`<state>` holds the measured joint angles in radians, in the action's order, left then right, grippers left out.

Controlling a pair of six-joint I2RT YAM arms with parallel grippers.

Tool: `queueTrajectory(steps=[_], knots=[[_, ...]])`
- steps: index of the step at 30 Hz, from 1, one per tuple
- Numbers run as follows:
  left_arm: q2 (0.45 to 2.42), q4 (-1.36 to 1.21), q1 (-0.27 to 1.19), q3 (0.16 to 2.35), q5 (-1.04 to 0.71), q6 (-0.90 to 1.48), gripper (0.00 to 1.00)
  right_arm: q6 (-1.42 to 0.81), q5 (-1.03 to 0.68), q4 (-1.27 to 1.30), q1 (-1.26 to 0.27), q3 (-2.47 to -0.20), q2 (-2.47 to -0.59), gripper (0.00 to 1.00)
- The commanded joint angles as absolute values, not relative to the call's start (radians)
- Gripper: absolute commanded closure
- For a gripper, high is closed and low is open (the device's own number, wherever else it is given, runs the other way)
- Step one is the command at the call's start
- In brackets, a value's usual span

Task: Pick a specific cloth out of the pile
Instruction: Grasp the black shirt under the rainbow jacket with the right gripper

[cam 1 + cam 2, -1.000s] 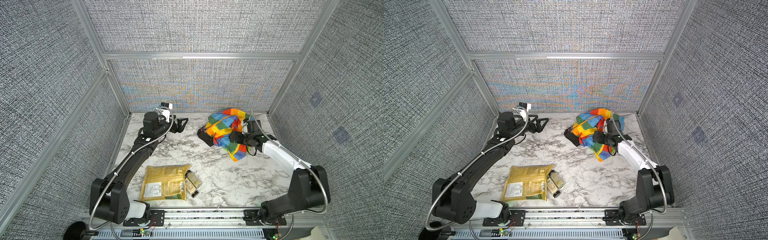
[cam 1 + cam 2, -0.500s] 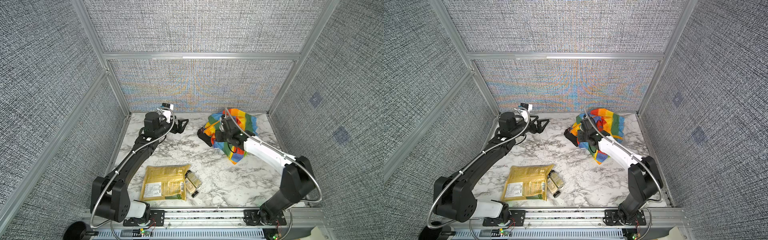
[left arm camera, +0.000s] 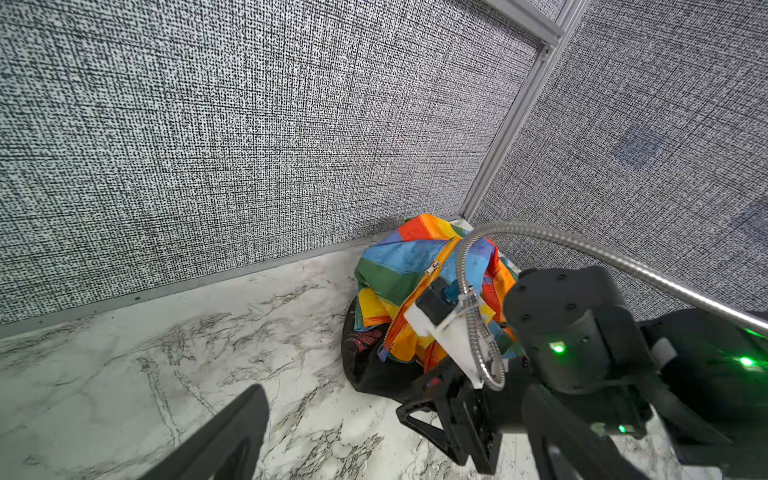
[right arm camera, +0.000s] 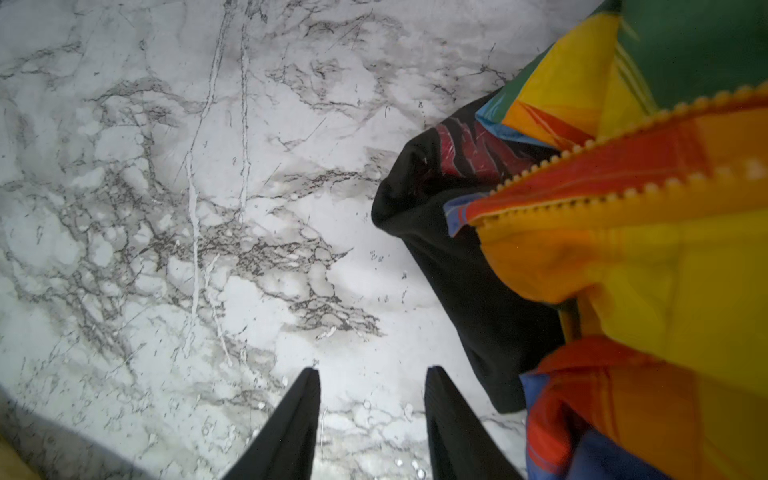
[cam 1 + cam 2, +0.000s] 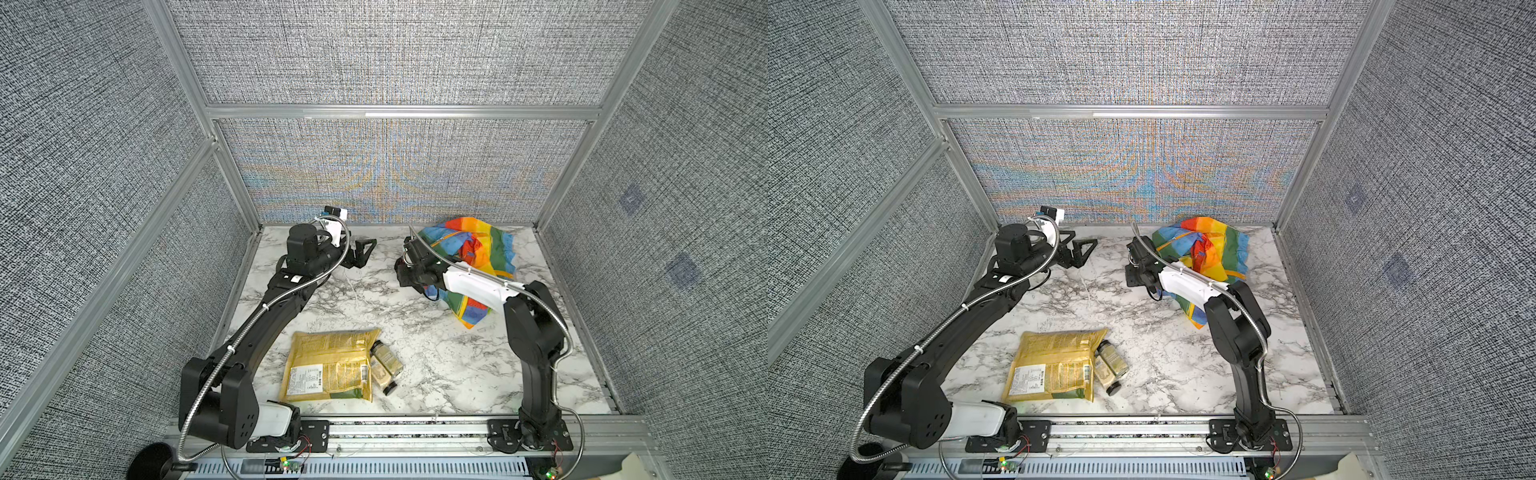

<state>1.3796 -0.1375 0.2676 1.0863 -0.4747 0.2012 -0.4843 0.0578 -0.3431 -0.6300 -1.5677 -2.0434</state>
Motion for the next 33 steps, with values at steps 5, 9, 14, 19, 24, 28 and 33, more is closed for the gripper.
queueTrajectory(steps=[5,9,14,19,24,28,33], knots=[[1.387,-0.155,0.267,1.100,-0.495,0.201,0.01,-0.542,0.089,-0.381,-0.627,-1.727,-2.181,0.53],[1.388,-0.155,0.268,1.100,-0.497,0.201,0.01,-0.564,0.112,-0.408,-0.626,-1.820,-2.251,0.49],[1.387,-0.156,0.267,1.100,-0.502,0.201,0.01,-0.602,0.185,-0.471,-0.613,-1.906,-2.319,0.38],[1.387,-0.159,0.268,1.100,-0.509,0.206,0.01,-0.618,0.199,-0.503,-0.592,-1.949,-2.373,0.37],[1.390,-0.161,0.268,1.100,-0.513,0.207,0.01,-0.618,0.213,-0.506,-0.581,-1.963,-2.400,0.45],[1.390,-0.159,0.268,1.101,-0.515,0.207,0.01,-0.614,0.210,-0.489,-0.581,-1.949,-2.387,0.66],[1.390,-0.156,0.267,1.104,-0.514,0.207,0.01,-0.593,0.196,-0.425,-0.593,-1.864,-2.301,0.83]])
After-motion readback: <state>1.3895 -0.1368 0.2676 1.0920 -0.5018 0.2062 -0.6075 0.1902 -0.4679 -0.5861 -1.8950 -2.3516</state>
